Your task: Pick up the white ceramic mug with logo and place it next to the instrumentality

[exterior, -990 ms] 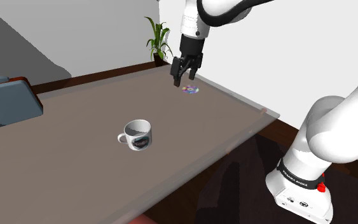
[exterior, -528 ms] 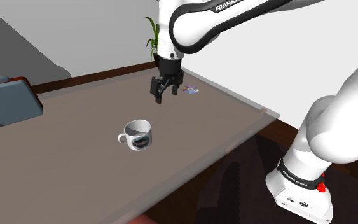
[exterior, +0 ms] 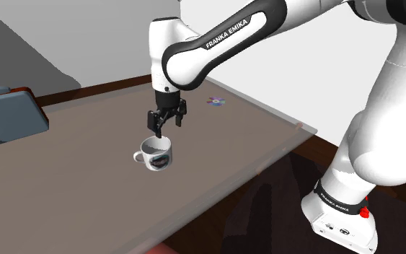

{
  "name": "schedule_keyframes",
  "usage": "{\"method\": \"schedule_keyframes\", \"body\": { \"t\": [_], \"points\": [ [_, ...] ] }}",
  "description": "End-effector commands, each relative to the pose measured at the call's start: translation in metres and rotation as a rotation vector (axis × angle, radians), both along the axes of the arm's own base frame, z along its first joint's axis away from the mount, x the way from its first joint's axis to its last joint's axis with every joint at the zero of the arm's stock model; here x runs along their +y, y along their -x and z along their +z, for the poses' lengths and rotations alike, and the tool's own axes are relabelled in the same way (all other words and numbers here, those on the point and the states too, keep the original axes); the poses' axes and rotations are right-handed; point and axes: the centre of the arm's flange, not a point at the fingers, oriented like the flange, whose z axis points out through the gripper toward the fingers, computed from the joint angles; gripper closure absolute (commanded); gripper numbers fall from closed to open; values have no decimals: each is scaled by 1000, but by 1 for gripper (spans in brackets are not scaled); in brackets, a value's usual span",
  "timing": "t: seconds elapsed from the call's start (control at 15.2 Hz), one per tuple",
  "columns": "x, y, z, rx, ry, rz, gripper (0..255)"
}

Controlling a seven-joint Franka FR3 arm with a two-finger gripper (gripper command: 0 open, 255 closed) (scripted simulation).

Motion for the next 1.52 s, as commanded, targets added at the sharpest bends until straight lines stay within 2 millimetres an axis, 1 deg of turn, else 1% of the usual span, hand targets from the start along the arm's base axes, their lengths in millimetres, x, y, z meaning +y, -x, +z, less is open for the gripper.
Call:
{"method": "schedule_keyframes", "body": {
  "t": [0.0,0.46,0.92,0.99,1.45],
  "points": [
    [6,-6,-14,4,1,-1,0],
    [8,-8,-48,4,1,-1,0],
    [8,-8,-48,4,1,-1,0],
    [8,-8,-48,4,1,-1,255],
    [8,-8,-48,4,1,-1,255]
  ]
}}
